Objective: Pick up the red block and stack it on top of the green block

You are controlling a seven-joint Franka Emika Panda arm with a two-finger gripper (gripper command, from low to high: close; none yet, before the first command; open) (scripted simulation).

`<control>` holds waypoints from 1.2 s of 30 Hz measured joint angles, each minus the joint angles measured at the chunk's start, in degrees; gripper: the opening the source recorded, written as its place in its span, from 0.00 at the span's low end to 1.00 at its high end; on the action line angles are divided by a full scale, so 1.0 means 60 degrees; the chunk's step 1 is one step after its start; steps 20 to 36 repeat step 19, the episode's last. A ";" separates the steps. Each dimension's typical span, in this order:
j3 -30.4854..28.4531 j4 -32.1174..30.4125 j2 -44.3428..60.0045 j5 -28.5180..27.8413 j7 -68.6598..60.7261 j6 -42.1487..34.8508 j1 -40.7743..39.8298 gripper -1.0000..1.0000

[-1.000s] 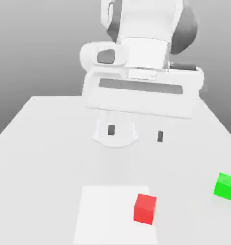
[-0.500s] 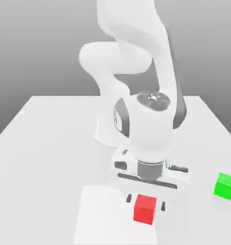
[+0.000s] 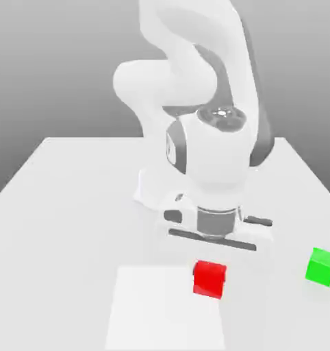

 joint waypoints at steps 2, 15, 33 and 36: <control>0.0491 0.0175 -0.0062 -0.0004 0.0153 -0.0251 0.0680 0.00; 0.1034 0.0910 0.1297 -0.1611 0.1830 0.0209 0.3349 0.00; 0.0850 0.0923 0.1532 -0.1855 0.2004 0.0399 0.3491 1.00; 0.0850 0.0923 0.1532 -0.1855 0.2004 0.0399 0.3491 1.00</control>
